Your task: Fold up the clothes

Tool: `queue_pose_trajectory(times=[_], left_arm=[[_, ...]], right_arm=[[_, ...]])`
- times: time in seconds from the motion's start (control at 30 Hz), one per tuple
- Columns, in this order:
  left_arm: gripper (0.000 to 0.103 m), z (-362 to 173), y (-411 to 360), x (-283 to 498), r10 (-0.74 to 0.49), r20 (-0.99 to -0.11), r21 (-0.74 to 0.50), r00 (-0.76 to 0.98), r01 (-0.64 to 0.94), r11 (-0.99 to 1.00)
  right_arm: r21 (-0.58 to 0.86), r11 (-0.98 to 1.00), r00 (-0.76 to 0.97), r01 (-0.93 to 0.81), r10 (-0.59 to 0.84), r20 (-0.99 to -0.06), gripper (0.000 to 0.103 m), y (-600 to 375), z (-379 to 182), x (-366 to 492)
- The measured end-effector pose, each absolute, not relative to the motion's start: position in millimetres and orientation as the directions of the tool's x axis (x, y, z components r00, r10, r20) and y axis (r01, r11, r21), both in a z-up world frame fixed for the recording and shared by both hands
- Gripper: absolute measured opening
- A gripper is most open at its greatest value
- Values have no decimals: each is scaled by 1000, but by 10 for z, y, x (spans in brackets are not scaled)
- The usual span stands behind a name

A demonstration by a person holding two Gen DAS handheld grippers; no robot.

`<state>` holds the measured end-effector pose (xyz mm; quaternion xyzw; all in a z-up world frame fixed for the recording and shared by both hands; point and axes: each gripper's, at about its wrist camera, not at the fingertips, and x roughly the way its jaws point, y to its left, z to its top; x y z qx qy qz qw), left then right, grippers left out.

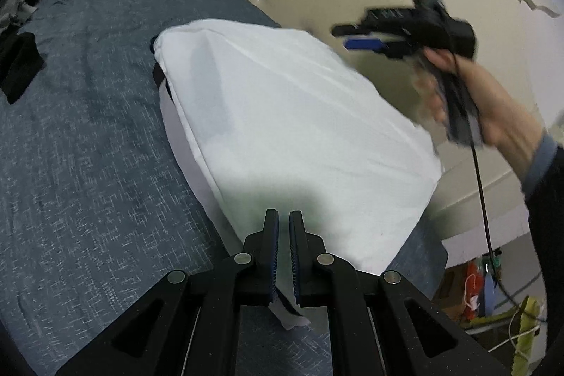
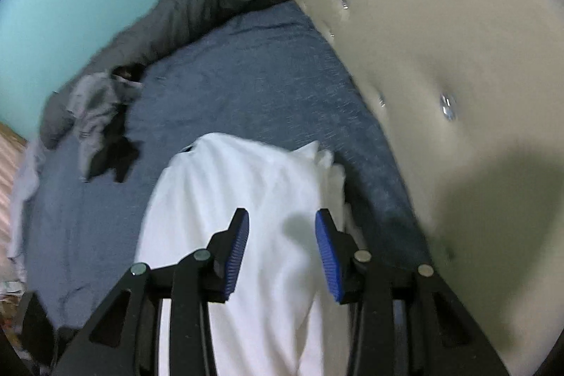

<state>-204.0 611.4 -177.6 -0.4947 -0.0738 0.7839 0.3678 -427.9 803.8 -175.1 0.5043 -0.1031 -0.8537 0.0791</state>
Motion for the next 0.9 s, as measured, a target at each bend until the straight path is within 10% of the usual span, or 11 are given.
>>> queue_pose_trajectory(times=[0.2, 0.4, 0.9], left_arm=[[6, -1815, 6108, -2030, 662, -711, -484, -238, -518, -706], [6, -1809, 6076, -2039, 680, -697, -503, -228, -521, -690], [6, -1817, 6071, -1993, 677, -696, -497, -238, -521, -694]], right_arm=[[241, -971, -433, -5, -215, -876, 39, 8052, -1930, -4569], [273, -962, -406, -29, -238, -882, 2, 8079, -2050, -4687], [75, -988, -424, -137, -10, -905, 1, 8193, -2156, -4756]])
